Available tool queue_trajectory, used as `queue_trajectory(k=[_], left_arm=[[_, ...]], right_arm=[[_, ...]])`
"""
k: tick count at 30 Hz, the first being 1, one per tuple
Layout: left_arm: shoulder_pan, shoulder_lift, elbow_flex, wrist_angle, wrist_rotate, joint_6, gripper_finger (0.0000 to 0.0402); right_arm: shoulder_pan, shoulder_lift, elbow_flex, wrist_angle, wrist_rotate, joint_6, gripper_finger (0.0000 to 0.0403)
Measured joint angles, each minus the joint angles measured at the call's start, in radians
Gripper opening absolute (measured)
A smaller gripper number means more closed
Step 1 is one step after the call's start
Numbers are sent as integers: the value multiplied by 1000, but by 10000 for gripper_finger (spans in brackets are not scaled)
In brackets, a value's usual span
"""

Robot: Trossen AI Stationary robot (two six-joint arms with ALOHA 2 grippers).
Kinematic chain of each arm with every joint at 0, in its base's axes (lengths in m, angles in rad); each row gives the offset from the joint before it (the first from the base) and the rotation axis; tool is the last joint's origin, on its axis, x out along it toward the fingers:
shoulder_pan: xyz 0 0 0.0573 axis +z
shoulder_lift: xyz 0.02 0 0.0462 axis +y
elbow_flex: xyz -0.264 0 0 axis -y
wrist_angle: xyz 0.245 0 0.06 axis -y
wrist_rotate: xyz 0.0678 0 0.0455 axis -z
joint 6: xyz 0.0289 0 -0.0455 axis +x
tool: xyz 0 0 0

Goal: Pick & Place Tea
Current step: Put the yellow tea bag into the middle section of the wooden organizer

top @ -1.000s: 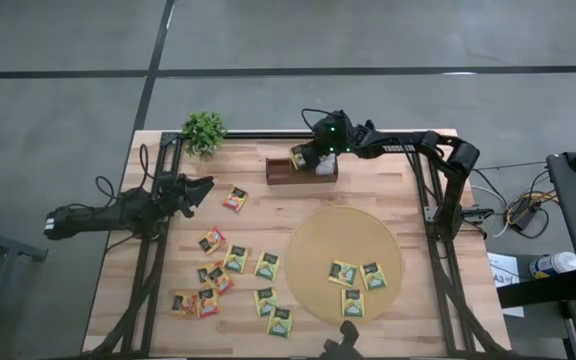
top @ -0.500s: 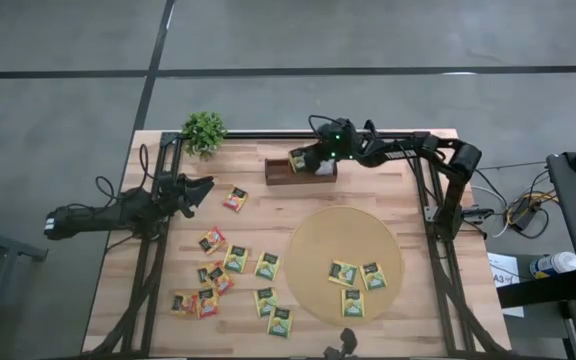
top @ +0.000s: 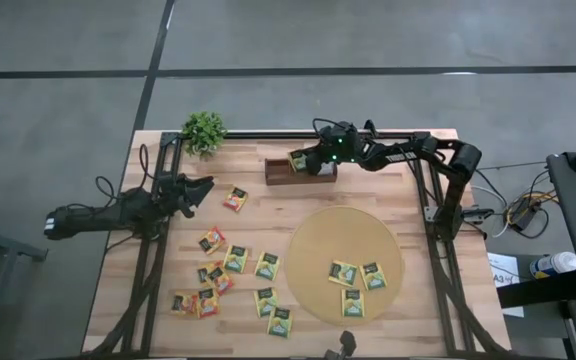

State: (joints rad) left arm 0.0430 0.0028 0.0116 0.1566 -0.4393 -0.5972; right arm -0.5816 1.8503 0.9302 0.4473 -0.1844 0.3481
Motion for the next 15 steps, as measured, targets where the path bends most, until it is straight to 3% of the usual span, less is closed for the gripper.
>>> queue_trajectory(k=[6,9,15], left_arm=[[0,0,0,0,0,0,174],[0,0,0,0,0,0,174],[0,0,0,0,0,0,174]], right_arm=[[1,0,8,-10,-56,-78,9],[2,-7,34,-104,-84,-141,13],[1,-29,93,-334,-85,-285,69]])
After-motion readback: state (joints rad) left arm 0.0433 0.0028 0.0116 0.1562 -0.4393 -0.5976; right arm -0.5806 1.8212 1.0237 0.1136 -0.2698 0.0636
